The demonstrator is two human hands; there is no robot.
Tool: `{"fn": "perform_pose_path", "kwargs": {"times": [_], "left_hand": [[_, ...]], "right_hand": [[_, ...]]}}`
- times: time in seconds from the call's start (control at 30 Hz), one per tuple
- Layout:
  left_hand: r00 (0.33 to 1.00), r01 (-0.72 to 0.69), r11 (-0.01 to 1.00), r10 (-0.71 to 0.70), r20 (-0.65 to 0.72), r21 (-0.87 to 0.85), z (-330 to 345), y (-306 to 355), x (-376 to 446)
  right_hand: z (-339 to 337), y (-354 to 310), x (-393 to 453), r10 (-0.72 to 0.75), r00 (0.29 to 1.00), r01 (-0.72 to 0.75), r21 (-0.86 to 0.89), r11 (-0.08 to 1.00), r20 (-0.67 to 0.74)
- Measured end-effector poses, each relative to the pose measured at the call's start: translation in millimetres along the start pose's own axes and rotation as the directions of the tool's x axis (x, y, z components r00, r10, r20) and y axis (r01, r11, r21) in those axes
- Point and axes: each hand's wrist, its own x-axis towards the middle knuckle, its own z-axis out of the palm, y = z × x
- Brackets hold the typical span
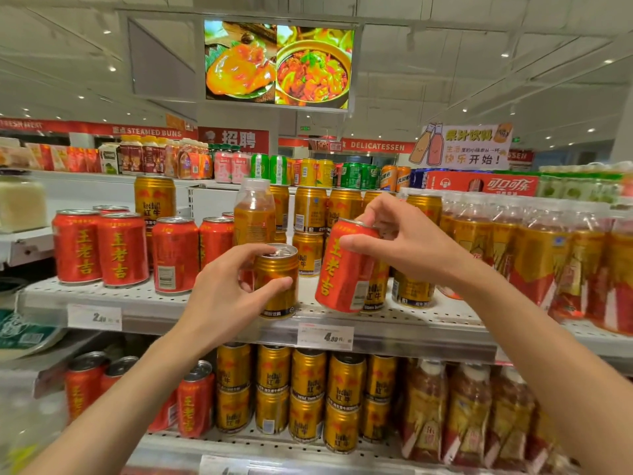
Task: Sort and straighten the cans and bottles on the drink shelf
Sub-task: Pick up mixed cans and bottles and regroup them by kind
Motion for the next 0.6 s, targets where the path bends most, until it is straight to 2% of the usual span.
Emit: {"fn": "perform_pose_path", "kwargs": {"times": [0.2, 0.6], "left_hand": [[0.998, -0.020, 1.000, 0.018, 0.057, 0.020, 30.1, 11.6, 16.7], [0.981, 0.068, 0.996, -0.078, 0.177, 0.063, 71.9, 13.7, 48.3]], "right_hand": [[-23.5, 11.1, -30.8, 0.035, 0.999, -0.035, -0.002, 0.999, 0.009], [-27.6, 45.9, -36.2, 0.056, 0.993, -0.063, -0.069, 0.996, -0.100]]}}
